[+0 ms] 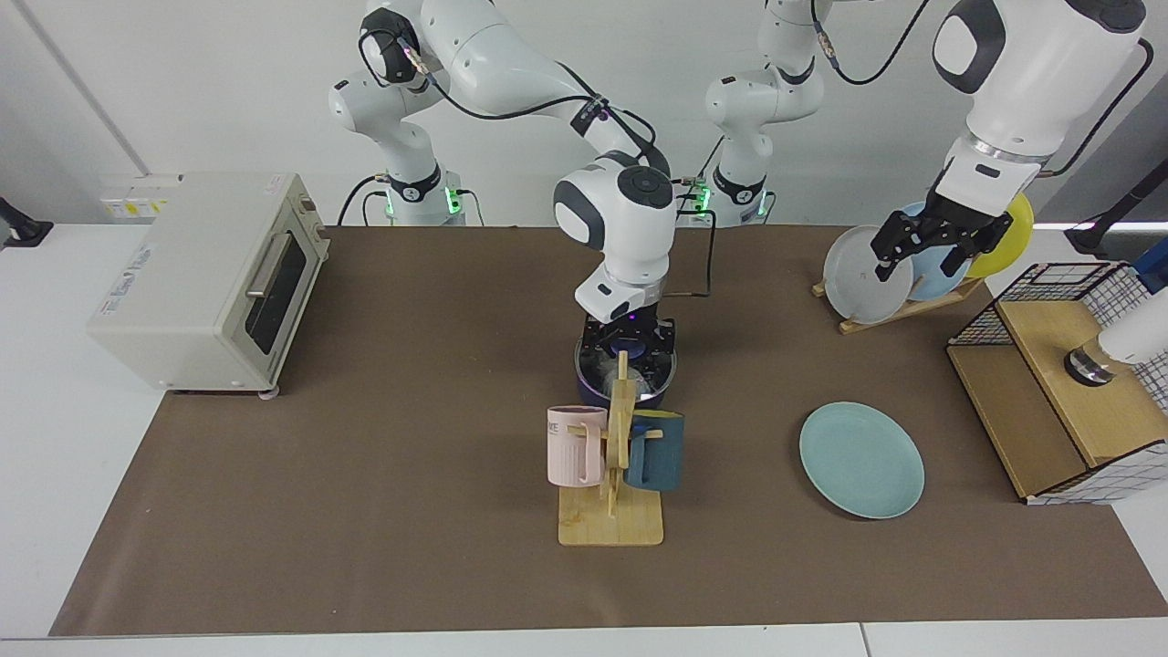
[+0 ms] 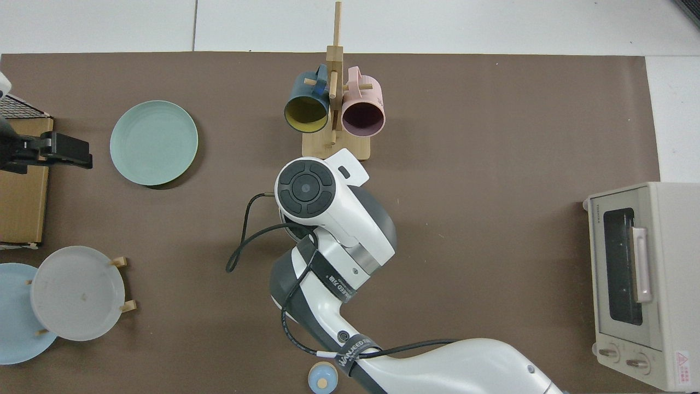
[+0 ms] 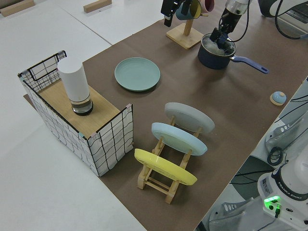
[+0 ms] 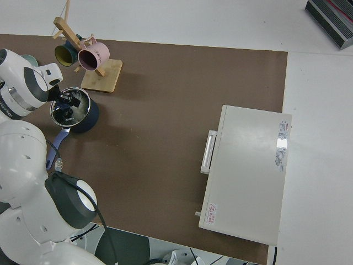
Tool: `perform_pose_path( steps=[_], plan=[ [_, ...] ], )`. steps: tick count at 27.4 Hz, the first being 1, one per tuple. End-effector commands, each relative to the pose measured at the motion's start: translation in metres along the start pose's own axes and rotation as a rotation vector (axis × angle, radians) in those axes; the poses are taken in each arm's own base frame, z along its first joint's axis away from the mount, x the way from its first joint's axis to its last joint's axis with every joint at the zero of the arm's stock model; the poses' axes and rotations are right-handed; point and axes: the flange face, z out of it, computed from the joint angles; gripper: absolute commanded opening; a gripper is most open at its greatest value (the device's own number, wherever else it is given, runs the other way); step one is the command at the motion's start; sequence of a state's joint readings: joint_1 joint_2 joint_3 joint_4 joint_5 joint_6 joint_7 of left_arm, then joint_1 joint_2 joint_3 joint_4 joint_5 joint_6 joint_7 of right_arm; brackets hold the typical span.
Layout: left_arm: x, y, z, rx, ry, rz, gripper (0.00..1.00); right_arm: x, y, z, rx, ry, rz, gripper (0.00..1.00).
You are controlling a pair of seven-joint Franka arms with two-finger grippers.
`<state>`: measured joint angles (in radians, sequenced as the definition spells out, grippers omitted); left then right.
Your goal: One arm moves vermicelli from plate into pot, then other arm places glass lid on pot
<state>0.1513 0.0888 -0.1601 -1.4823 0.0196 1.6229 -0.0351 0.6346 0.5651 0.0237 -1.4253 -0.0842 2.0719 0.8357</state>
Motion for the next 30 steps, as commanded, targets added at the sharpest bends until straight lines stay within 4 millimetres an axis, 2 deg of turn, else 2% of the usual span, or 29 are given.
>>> perform_pose_path(
  steps=[1,6,10,12,18,22,30],
  plan=[
    [-0.007,-0.001,-0.003,0.004,-0.001,0.002,1.00,0.011,-0.002,0.002,0.012,0.013,0.035,0.99],
    [-0.007,-0.001,-0.003,0.004,-0.001,0.002,1.00,0.011,0.001,-0.008,0.005,0.009,0.034,0.99],
    [-0.007,-0.001,-0.003,0.004,-0.001,0.002,1.00,0.018,0.010,-0.041,0.003,0.010,0.040,0.99],
    [-0.007,-0.001,-0.003,0.004,-0.001,0.002,1.00,0.025,0.022,-0.055,-0.001,0.012,0.045,0.99],
    [-0.007,-0.001,-0.003,0.004,-0.001,0.002,1.00,0.031,0.049,-0.095,-0.016,0.010,0.014,0.99],
    [-0.007,-0.001,-0.003,0.004,-0.001,0.002,1.00,0.042,0.080,-0.124,-0.025,0.006,0.001,0.99],
    [-0.007,-0.001,-0.003,0.004,-0.001,0.002,1.00,0.056,0.166,-0.170,-0.059,-0.030,-0.103,0.99]
  ],
)
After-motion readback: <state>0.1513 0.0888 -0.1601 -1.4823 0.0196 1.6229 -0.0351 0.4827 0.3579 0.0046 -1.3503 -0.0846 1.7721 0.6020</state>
